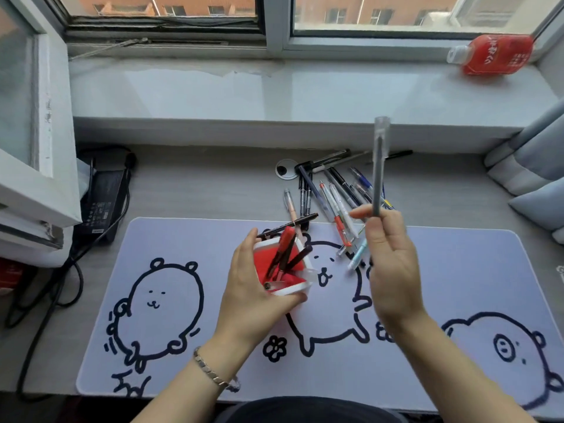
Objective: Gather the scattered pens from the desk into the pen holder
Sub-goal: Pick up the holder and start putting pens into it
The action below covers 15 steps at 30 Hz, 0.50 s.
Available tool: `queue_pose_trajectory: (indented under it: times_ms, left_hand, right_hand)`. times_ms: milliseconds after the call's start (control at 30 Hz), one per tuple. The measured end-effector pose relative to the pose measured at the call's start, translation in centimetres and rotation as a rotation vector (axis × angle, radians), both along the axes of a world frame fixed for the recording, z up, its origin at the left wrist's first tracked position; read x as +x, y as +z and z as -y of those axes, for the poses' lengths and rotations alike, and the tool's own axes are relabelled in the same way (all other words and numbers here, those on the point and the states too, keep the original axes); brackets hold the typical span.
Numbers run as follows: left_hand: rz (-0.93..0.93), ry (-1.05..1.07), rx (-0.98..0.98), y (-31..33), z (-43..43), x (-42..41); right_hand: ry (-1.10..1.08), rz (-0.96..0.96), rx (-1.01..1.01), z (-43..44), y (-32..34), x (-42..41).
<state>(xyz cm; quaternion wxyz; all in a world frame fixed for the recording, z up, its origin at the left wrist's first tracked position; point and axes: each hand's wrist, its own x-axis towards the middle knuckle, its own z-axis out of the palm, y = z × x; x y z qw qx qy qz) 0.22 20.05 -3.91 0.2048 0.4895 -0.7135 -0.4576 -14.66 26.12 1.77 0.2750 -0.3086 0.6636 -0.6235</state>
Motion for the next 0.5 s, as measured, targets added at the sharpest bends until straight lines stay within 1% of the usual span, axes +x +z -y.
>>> queue_pose_trajectory:
  times_ms: [67, 133, 233, 267, 300, 400, 500]
  left_hand:
    - [0.011, -0.014, -0.016, -0.2, -0.1, 0.0]
    - [0.005, -0.031, -0.037, -0.2, -0.3, -0.1]
    - [-0.001, -0.087, -0.071, -0.1, -0.4, -0.5]
    - [0.003, -0.109, -0.074, 0.0, -0.5, -0.6]
    - [0.006, -0.126, -0.082, 0.1, -0.6, -0.7]
    - [-0.004, -0.157, -0.092, 0.1, -0.9, -0.8]
    - [-0.018, -0.197, -0.081, 0.0, -1.0, -1.2]
  right_hand:
    - [0.029, 0.085, -0.003, -0.5, 0.2, -0.7]
    - [0.106, 0.104, 0.047, -0.6, -0.2, -0.5]
    - [0.267, -0.115, 0.249, -0.5, -1.6, 0.8]
    - [0.287, -0.202, 0.300, -0.5, -1.8, 1.1]
    - [0.259, -0.268, 0.307, -0.5, -2.0, 1.2]
    - [0.108, -0.306, 0.183, -0.5, -1.9, 0.7]
    - [0.130, -0.294, 0.067, -0.9, -2.5, 0.1]
